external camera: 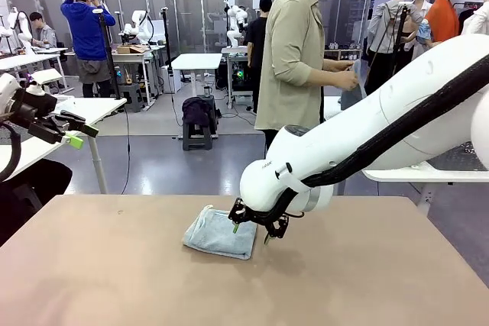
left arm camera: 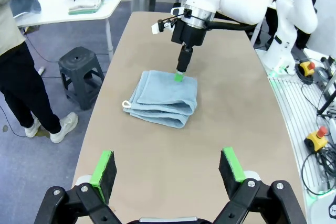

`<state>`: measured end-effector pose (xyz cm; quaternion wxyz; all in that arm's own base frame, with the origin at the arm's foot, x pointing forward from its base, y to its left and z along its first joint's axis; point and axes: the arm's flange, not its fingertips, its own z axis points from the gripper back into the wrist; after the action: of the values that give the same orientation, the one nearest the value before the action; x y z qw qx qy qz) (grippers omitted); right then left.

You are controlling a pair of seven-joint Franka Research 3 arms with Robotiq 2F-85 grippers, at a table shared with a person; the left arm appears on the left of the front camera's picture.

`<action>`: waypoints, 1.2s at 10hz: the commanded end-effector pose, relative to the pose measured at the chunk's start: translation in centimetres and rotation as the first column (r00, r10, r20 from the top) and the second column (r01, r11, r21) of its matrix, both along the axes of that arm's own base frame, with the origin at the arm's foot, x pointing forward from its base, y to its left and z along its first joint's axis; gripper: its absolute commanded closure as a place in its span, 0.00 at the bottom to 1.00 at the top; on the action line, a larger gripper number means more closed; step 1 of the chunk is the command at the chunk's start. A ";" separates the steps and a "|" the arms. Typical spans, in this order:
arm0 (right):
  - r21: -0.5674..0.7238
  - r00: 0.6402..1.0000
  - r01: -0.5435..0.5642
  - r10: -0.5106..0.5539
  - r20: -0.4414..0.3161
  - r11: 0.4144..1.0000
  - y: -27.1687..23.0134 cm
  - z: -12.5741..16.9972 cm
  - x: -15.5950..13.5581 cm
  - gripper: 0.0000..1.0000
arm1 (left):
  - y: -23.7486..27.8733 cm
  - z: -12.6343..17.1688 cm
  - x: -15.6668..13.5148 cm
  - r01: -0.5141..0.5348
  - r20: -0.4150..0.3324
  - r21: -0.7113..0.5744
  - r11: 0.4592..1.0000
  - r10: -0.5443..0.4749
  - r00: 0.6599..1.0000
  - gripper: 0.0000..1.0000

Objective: Fold the towels and place them in the basket.
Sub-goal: Place the folded Towel with hook on the right side of the table.

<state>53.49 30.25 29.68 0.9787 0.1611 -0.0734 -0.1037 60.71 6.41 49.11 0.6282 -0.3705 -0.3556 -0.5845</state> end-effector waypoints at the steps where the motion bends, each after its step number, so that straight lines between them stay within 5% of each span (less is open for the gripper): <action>1: -0.006 0.998 -0.035 0.035 0.049 0.999 0.6 -0.5 0.4 0.05 | -0.1 0.0 -0.1 0.008 -0.001 0.009 1.000 -0.008 1.000 0.00; 4: -0.020 0.995 -0.069 0.070 0.069 0.997 0.5 -0.8 0.7 0.05 | -0.1 0.0 -0.1 0.008 -0.001 0.009 1.000 -0.008 1.000 0.00; 5: -0.021 0.995 -0.067 0.068 0.077 0.998 0.6 -0.9 0.7 0.25 | -0.1 0.0 -0.1 0.008 -0.001 0.009 1.000 -0.008 1.000 0.00; 6: -0.023 0.994 -0.073 0.074 0.083 0.997 0.7 -0.9 0.7 0.25 | -0.1 0.0 -0.1 0.008 -0.001 0.009 1.000 -0.008 1.000 0.00; 7: -0.027 0.993 -0.075 0.077 0.085 0.997 0.7 -0.8 0.8 0.45 | -0.1 0.0 -0.1 0.008 -0.001 0.009 1.000 -0.008 1.000 0.00; 8: -0.033 0.993 -0.077 0.080 0.089 0.996 0.7 -0.7 0.9 0.30 | -0.1 0.0 -0.1 0.008 -0.001 0.009 1.000 -0.008 1.000 0.00; 9: -0.037 0.992 -0.079 0.082 0.094 0.996 0.7 -0.5 0.9 0.65 | -0.1 0.0 -0.1 0.008 -0.001 0.009 1.000 -0.008 1.000 0.00; 10: -0.036 0.992 -0.080 0.083 0.098 0.996 0.8 -0.4 0.9 0.50 | -0.1 0.0 -0.1 0.008 -0.001 0.009 1.000 -0.008 1.000 0.00; 11: -0.034 0.992 -0.077 0.080 0.102 0.997 0.9 -0.4 0.9 0.85 | -0.1 0.0 -0.1 0.008 -0.001 0.009 1.000 -0.008 1.000 0.00; 12: -0.030 0.992 -0.073 0.076 0.102 0.997 0.9 -0.3 0.9 0.70 | -0.1 0.0 -0.1 0.008 -0.001 0.009 1.000 -0.008 1.000 0.00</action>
<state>54.00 30.72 29.44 0.9801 0.1578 -0.1041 -0.0607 60.71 6.42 49.11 0.6282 -0.3705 -0.3556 -0.5845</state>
